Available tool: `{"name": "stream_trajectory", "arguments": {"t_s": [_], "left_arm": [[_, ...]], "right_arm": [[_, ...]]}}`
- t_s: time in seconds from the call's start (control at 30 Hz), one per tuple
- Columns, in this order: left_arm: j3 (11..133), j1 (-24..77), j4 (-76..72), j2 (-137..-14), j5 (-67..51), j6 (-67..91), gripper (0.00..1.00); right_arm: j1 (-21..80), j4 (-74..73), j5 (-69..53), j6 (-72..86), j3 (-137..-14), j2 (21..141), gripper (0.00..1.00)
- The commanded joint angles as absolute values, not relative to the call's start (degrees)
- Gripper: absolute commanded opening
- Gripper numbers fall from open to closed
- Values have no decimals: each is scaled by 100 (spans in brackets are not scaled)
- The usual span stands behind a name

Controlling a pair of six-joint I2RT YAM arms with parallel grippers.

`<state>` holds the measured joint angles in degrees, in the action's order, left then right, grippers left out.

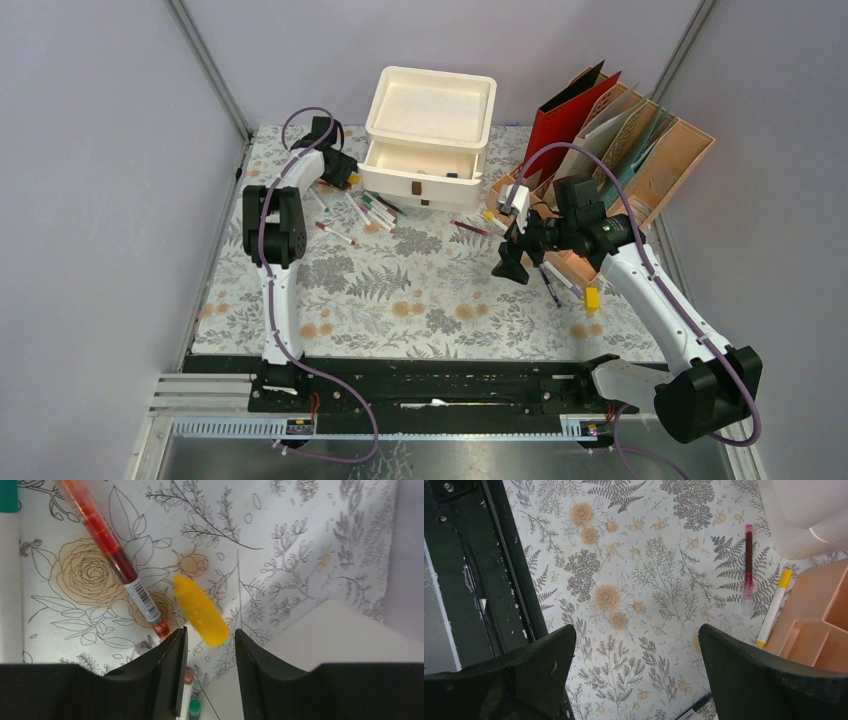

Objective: Organize the desk
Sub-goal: Pick up the stationery from the center of the board.

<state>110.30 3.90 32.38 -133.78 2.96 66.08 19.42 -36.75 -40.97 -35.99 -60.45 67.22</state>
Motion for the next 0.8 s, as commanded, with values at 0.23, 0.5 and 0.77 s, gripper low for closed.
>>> {"name": "stream_trajectory", "arguments": {"t_s": [0.23,0.5,0.77], "left_arm": [[11394,291,3498,-13619,229,6740,43],[11238,266,3552,-13479,248,6453,34],[10866,263,3548,-13209,228,5634,30]], "right_arm": [[1914,-3526,-3992,-3674,-6038,6680,100],[1916,-3529,-3990,-3674,-6038,6662,100],[1912,-3524,-3975,-3683,-6042,6610,100]]}}
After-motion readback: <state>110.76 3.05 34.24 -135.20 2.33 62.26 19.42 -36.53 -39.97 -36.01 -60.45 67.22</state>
